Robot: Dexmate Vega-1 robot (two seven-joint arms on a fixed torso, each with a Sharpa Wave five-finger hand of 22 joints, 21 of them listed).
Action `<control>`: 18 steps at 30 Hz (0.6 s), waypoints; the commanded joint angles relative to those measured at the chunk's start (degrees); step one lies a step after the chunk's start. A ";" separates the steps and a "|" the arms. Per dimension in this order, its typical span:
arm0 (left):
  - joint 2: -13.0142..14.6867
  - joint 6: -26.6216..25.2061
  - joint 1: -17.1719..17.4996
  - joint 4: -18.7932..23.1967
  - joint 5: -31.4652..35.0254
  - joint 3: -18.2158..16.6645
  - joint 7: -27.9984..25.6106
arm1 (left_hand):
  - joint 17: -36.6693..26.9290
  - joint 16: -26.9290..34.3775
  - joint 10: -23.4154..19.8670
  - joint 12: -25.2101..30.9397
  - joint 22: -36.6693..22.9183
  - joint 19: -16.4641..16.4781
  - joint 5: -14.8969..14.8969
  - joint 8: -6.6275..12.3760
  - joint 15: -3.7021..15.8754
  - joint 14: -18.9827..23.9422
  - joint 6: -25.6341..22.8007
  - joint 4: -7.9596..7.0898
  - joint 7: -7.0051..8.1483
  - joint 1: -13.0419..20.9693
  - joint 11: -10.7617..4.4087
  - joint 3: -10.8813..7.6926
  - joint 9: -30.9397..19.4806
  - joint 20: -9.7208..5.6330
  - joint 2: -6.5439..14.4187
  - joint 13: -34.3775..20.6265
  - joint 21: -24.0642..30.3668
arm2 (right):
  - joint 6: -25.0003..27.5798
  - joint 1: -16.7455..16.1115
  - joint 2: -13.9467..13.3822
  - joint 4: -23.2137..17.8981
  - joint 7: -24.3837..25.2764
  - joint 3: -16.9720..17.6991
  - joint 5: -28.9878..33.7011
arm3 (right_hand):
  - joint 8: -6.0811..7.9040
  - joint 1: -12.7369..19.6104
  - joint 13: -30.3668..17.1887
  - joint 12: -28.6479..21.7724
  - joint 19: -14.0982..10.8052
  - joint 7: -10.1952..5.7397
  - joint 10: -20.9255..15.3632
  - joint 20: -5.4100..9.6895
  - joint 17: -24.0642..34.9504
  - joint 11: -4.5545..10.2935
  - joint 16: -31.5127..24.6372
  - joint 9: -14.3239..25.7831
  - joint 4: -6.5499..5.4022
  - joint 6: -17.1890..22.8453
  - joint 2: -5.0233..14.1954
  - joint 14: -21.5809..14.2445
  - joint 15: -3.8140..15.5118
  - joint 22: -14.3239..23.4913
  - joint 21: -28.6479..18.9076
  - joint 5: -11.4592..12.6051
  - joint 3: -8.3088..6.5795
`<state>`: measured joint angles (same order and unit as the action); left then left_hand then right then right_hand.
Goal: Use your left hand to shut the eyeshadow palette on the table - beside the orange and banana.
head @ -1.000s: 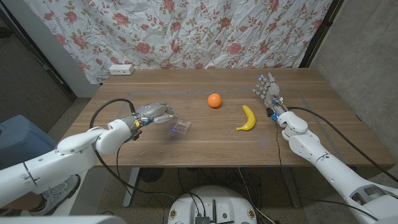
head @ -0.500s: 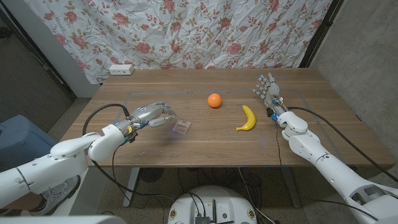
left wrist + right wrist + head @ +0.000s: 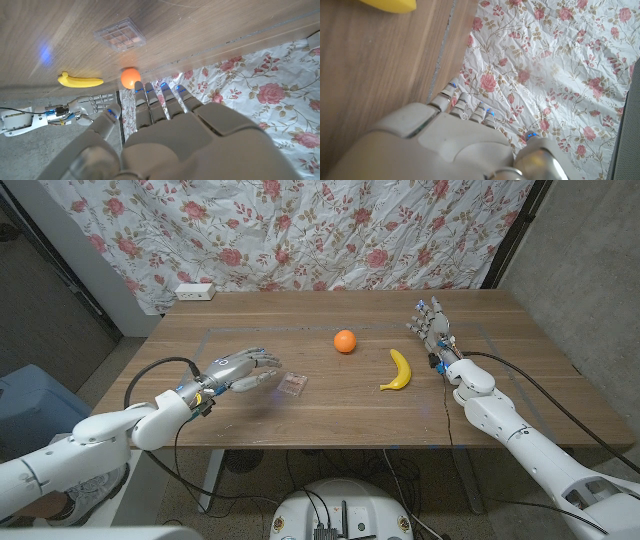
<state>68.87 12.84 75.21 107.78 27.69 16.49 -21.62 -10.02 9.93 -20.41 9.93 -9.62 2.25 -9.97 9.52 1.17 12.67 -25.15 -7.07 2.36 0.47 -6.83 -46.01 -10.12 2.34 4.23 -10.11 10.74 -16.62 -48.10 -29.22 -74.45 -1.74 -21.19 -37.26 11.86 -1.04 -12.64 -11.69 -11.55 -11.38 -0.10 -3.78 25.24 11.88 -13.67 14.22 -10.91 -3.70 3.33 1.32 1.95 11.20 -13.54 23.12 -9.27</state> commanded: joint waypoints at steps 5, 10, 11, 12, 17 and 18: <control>-2.15 6.78 1.58 -7.02 0.16 -0.43 -5.78 | -0.32 -0.16 4.44 -0.03 -0.24 -2.52 -0.41 -0.07 0.45 -4.94 5.51 -2.34 0.88 -0.98 -0.16 0.95 0.05 -0.85 4.10 0.04 -0.33 | -0.01 0.01 0.01 0.02 -0.01 -0.01 0.01 | 0.31 0.03 -0.25 -0.25 -0.29 -0.50 0.07 0.10 -0.04 0.48 -0.15 0.28 -0.01 0.12 6.18 0.30 7.70 0.19 -0.27 0.25 0.26; -2.92 8.59 1.02 -8.64 -0.74 -0.22 -5.78 | -0.48 -0.29 7.93 -0.12 -0.30 -5.42 -0.58 0.00 0.65 -8.93 9.16 -3.57 1.08 -1.34 0.05 2.41 0.05 -1.46 4.17 0.07 -0.67 | -0.01 0.00 0.01 0.01 0.00 -0.01 0.01 | 0.32 0.03 -0.25 -0.26 -0.32 -0.52 0.03 0.11 -0.04 0.47 -0.16 0.27 -0.01 0.12 6.18 0.27 7.62 0.19 -0.28 0.25 0.26; -2.88 9.26 0.74 -9.01 -1.05 -0.06 -5.35 | -0.54 -0.31 8.92 -0.13 -0.35 -6.56 -0.61 0.00 0.58 -10.17 10.16 -3.85 1.47 -1.51 -0.08 2.98 0.03 -1.75 4.14 0.07 -0.76 | -0.01 0.00 0.01 0.01 -0.01 -0.01 0.01 | 0.32 0.03 -0.25 -0.26 -0.32 -0.51 0.03 0.11 -0.04 0.47 -0.16 0.27 -0.01 0.13 6.18 0.28 7.61 0.19 -0.28 0.25 0.26; -2.88 9.70 0.51 -9.36 -1.18 0.05 -5.03 | -0.61 -0.31 9.59 0.00 -0.40 -7.82 -0.65 0.11 0.44 -11.44 10.87 -4.06 1.55 -1.63 -0.13 3.58 0.02 -1.84 4.21 0.06 -0.83 | -0.01 0.00 0.01 0.01 0.00 -0.01 0.01 | 0.33 0.03 -0.25 -0.26 -0.31 -0.49 0.03 0.12 -0.04 0.48 -0.16 0.27 0.00 0.15 6.18 0.28 7.63 0.19 -0.28 0.25 0.26; -2.76 12.16 -0.62 -10.84 -2.09 0.78 -2.98 | -0.82 -0.24 13.61 0.12 -0.61 -13.90 -0.85 0.11 0.24 -17.26 15.54 -4.53 2.17 -1.92 -0.01 6.68 -0.03 -2.21 4.87 0.08 -0.91 | -0.02 0.00 0.01 0.02 -0.01 -0.01 0.01 | 0.32 0.03 -0.25 -0.27 -0.32 -0.52 0.01 0.13 -0.04 0.47 -0.16 0.27 0.00 0.13 6.18 0.28 7.69 0.19 -0.28 0.25 0.27; -2.71 12.60 -0.85 -11.10 -2.14 0.96 -2.53 | -0.84 -0.19 13.94 0.10 -0.62 -14.48 -0.87 0.12 0.20 -17.64 15.87 -4.56 2.17 -1.94 -0.08 6.93 -0.03 -2.25 4.93 0.08 -0.93 | -0.02 0.00 0.01 0.02 -0.01 -0.01 0.01 | 0.32 0.03 -0.25 -0.28 -0.33 -0.48 0.00 0.13 -0.04 0.47 -0.15 0.27 0.00 0.12 6.18 0.31 7.67 0.19 -0.28 0.25 0.27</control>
<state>66.64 20.73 75.88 100.17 27.15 16.32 -26.23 -10.55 9.93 -7.41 9.93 -10.02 -9.43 -10.41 9.52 1.46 -3.21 -10.31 -11.53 4.43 -1.00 -6.90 -39.84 -10.02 0.12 3.82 -9.85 9.95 -16.63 -48.10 -29.21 -74.43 -1.75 -21.20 -37.25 11.86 -1.04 -12.64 -11.69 -11.55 -11.38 -0.10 -3.78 25.24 11.87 -13.67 14.22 -10.91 -3.70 3.33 1.32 1.95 11.20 -13.54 23.12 -9.27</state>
